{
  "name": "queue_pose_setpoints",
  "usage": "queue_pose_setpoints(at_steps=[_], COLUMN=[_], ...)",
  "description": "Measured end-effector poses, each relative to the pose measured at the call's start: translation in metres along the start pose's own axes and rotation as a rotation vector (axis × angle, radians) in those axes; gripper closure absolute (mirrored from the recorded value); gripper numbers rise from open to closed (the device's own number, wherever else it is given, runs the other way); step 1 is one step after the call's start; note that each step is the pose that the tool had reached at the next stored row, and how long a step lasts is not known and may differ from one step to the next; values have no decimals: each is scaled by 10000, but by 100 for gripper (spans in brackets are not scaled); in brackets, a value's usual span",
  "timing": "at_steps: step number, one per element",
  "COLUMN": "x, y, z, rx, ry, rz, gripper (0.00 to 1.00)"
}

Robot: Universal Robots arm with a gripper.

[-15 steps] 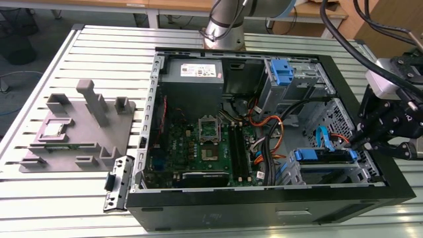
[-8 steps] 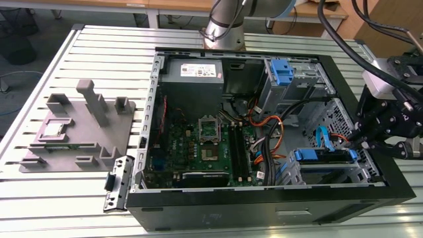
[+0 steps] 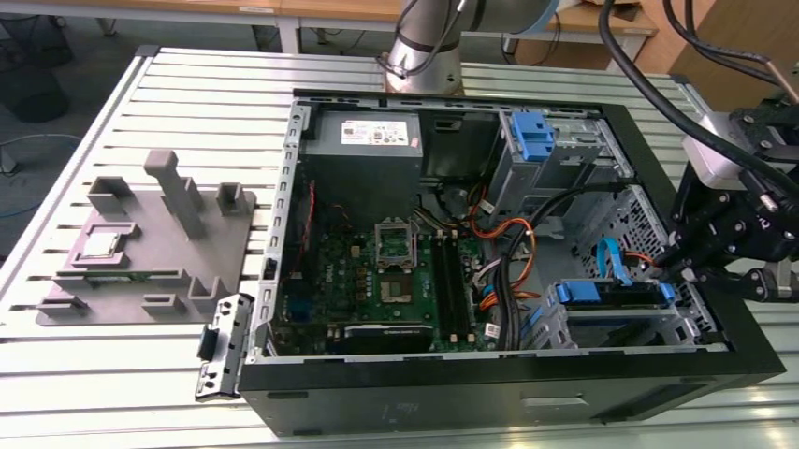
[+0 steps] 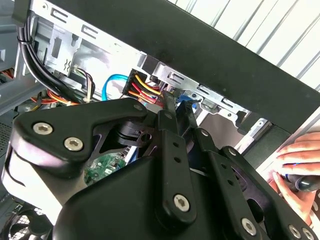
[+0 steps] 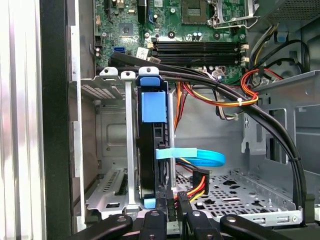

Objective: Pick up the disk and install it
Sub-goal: 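Insert the second disk wire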

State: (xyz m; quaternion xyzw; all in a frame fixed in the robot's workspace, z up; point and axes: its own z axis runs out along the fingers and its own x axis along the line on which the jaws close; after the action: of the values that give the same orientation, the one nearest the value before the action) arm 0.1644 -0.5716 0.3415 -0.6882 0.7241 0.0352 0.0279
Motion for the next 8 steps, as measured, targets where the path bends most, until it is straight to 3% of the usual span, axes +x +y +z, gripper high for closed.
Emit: queue_pose_setpoints(at_steps=[8], x=[0], y=[0], z=[1], rx=[0], ry=[0], rz=[0], gripper=[84])
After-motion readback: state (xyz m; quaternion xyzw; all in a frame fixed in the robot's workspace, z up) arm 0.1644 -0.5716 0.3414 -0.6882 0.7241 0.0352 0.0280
